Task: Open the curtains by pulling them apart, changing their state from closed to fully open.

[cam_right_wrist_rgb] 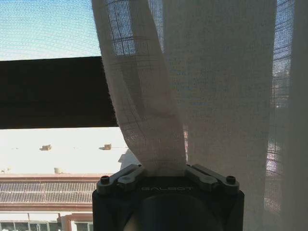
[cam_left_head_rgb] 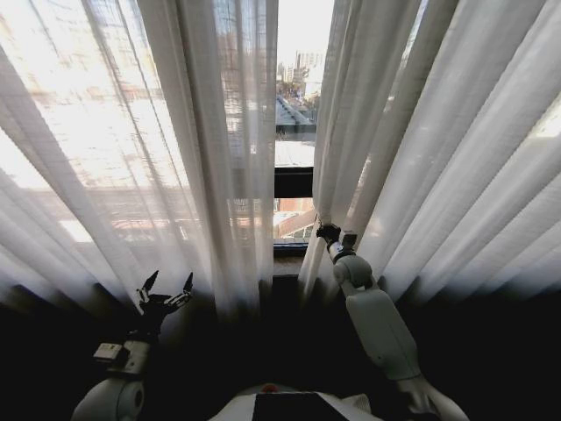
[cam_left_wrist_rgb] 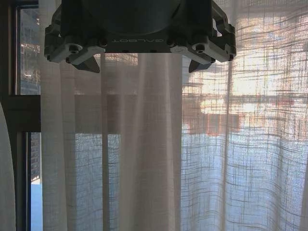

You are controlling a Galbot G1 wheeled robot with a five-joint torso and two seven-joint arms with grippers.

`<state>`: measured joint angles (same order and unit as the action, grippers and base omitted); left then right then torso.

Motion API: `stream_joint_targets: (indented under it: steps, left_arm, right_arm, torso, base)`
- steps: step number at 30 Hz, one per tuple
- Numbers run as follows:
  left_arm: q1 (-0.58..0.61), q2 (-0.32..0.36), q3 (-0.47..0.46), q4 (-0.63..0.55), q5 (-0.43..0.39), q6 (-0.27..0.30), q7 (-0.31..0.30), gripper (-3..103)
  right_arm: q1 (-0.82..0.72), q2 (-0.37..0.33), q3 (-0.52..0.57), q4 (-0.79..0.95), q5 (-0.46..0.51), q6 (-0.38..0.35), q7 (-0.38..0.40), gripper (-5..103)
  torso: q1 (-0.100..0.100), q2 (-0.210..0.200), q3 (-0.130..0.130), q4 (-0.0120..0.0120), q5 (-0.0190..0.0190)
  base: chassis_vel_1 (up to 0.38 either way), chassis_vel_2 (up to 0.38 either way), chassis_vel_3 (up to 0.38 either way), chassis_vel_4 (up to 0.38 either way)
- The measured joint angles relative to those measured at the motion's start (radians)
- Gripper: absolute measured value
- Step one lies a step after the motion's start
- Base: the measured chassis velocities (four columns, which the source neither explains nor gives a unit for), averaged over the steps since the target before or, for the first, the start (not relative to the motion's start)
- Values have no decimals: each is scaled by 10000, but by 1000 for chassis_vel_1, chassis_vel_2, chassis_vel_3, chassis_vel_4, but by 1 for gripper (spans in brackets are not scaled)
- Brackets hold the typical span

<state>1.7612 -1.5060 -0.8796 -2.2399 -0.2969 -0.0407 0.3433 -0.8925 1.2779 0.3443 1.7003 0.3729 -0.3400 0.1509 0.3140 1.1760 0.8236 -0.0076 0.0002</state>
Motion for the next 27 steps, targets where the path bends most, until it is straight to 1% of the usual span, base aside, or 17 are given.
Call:
stream_joint_targets:
  steps: [5,12,21,27]
  left_arm:
    - [-15,15,-9,33,0,-1,6,100]
    - [-10,8,-2,58,5,-11,13,100]
    - [-11,-3,-1,47,14,-18,23,100]
    - [15,-19,2,47,31,-37,33,100]
  right_arm:
    - [1,9,23,10,12,-28,-12,0]
    - [-19,9,42,14,13,-30,-30,0]
    - [-18,-24,92,44,19,-30,-34,0]
    - [-33,-16,129,57,22,-30,-42,0]
  torso:
    - [0,0,0,0,0]
    - [-1,1,-1,1,-1]
    - [-1,0,0,-1,0]
    - [-1,0,0,0,0]
  base:
    - [-11,-9,6,9]
    - [-99,-118,110,101]
    - [-255,-219,252,237]
    - [-312,-326,309,322]
